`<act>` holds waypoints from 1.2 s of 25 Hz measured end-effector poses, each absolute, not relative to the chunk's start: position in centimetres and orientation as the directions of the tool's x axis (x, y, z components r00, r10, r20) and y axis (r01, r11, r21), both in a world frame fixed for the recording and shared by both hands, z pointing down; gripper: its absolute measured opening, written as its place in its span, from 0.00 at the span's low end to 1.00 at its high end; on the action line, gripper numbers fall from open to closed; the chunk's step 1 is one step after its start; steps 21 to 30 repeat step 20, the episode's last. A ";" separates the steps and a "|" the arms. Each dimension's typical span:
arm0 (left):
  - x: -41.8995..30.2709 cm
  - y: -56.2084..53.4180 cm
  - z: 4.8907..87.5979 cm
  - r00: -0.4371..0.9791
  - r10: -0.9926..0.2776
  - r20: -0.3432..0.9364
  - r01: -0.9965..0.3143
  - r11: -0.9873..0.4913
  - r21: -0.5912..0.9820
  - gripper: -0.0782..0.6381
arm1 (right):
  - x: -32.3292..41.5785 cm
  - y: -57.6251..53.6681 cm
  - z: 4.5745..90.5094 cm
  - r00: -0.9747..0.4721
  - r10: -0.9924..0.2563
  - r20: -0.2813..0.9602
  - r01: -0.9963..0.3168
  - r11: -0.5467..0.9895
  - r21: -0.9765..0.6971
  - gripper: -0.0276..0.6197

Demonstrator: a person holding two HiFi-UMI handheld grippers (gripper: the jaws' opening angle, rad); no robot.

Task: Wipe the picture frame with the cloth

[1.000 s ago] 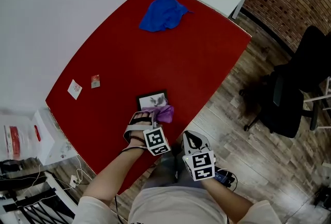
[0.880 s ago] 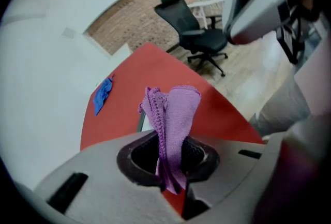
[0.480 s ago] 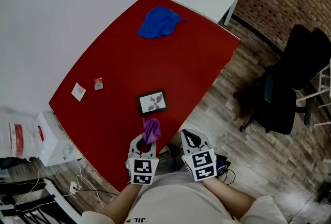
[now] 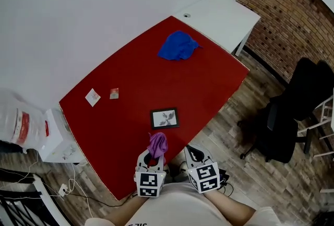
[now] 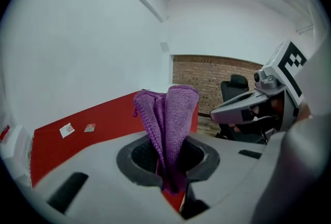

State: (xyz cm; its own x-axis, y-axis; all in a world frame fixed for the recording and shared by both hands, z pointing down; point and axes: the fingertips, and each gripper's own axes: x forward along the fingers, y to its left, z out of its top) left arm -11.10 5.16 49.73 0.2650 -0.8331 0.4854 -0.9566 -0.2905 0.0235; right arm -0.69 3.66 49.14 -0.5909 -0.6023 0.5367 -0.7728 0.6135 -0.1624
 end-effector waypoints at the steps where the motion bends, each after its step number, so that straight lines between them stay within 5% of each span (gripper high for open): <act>1: -11.4 5.3 49.8 0.263 -0.832 0.488 -0.958 -0.283 0.033 0.19 | -1.1 3.8 49.1 -0.596 -0.597 0.536 -0.767 0.622 -0.159 0.05; 30: -13.1 6.1 49.8 0.250 -0.829 0.501 -0.964 -0.262 0.047 0.19 | -3.1 4.0 49.5 -0.615 -0.574 0.540 -0.744 0.649 -0.158 0.05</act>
